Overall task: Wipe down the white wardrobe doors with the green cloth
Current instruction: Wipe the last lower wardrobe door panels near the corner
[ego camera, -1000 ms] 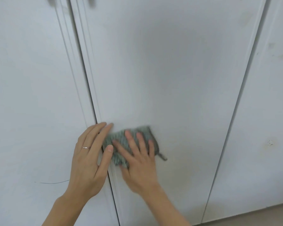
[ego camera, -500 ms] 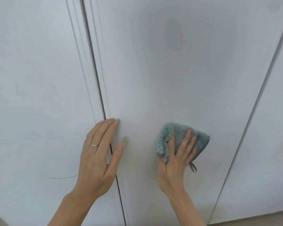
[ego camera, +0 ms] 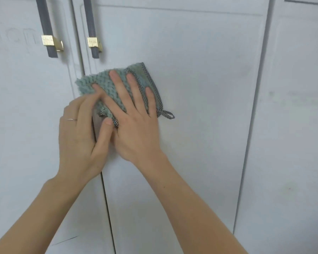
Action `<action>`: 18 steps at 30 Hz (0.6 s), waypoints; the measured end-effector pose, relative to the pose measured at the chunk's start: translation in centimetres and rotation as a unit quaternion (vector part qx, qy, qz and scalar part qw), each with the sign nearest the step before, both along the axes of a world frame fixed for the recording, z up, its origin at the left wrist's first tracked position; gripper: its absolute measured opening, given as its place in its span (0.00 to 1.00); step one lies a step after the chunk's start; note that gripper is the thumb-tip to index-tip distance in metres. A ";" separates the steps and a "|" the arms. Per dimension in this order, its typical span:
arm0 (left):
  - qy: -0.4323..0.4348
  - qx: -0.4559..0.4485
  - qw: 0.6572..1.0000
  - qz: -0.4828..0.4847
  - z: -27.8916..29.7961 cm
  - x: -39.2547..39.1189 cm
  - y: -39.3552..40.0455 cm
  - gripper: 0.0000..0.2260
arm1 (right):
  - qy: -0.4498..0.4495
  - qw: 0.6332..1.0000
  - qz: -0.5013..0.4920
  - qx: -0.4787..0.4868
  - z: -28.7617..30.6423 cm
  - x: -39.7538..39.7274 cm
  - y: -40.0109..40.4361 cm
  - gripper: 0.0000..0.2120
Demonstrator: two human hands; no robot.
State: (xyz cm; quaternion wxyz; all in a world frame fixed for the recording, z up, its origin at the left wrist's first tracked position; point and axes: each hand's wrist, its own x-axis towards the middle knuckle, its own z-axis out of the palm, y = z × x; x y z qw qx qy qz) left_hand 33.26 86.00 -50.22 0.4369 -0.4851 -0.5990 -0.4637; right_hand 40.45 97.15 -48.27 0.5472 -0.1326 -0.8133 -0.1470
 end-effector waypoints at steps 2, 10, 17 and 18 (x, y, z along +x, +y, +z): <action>0.007 0.002 1.000 -0.005 0.4 0.3 0.8 0.21 | 0.012 1.000 0.013 -0.007 -0.9 1.1 1.4 0.26; 0.082 -0.085 0.992 -0.039 -3.3 5.0 7.9 0.20 | 0.042 0.977 -0.020 -0.209 -11.2 10.6 12.3 0.35; 0.115 -0.089 0.987 -0.064 0.3 8.7 12.3 0.21 | 0.101 0.975 -0.017 -0.199 -1.6 12.7 15.9 0.31; 0.118 -0.084 0.988 -0.063 1.3 8.6 12.5 0.21 | 0.112 0.974 -0.018 -0.198 1.3 12.6 16.3 0.31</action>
